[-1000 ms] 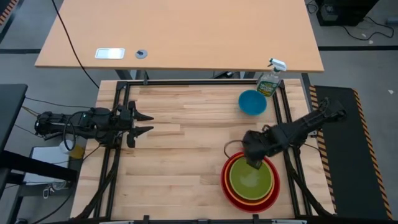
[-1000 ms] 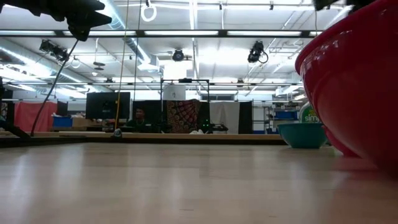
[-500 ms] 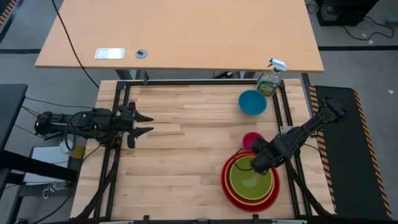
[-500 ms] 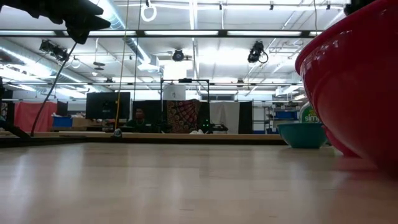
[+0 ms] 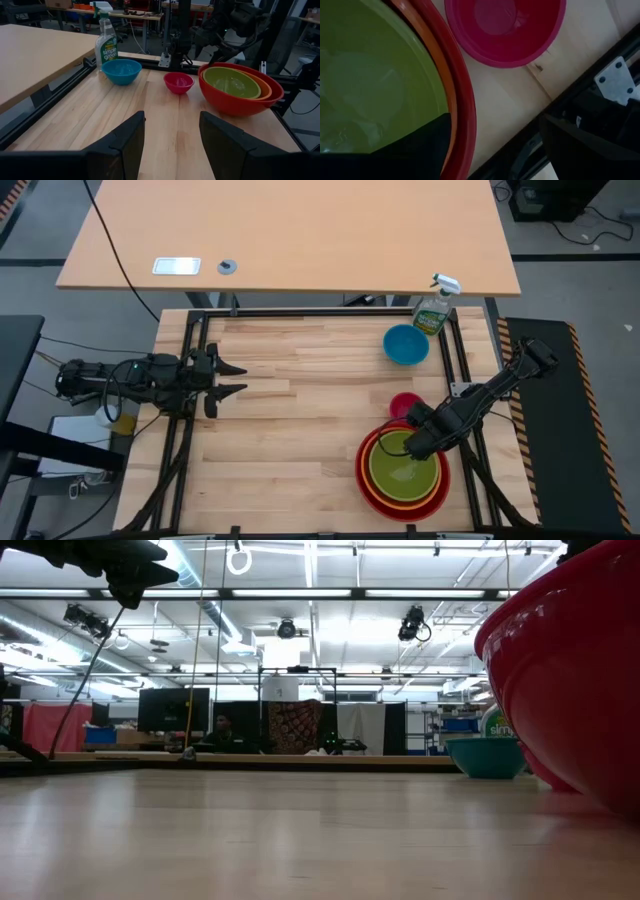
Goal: Nest bowls inside each other
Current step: Stack the green bowl on the orange bowl, then stack the blue bowl on the green bowl
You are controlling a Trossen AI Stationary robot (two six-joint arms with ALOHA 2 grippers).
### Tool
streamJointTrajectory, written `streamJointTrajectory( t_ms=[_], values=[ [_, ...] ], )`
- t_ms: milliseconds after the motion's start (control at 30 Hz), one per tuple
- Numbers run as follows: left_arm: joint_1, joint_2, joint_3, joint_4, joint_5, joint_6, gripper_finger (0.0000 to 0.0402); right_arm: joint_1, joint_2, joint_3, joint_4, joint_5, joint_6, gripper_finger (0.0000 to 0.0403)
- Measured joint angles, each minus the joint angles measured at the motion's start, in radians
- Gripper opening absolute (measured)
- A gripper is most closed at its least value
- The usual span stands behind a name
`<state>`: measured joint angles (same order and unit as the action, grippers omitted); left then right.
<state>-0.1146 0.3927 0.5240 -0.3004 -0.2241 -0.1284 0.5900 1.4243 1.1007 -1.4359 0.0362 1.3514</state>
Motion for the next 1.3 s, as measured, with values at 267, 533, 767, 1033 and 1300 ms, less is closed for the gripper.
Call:
streamJointTrajectory(
  t_ms=[267,533,767,1033,1300],
  values=[
    [0.000,0.000,0.000,-0.002,0.000,0.000,0.0192,-0.001,0.113,-0.004,0.016,-0.006,-0.099,0.0306],
    [0.000,0.000,0.000,0.004,0.000,0.002,0.0192,-0.005,0.095,0.121,-0.073,0.105,-0.056,0.0286],
    [0.000,0.000,0.000,0.026,-0.001,0.013,0.0192,-0.086,0.073,0.136,-0.102,0.355,-0.032,0.0264],
    [0.000,0.000,0.000,0.051,-0.001,0.012,0.0192,-0.329,0.079,0.084,0.007,0.456,-0.283,0.0252],
    [0.000,0.000,0.000,0.050,-0.001,0.012,0.0192,-0.540,0.079,-0.036,0.127,0.544,-0.571,0.0257]
  ],
)
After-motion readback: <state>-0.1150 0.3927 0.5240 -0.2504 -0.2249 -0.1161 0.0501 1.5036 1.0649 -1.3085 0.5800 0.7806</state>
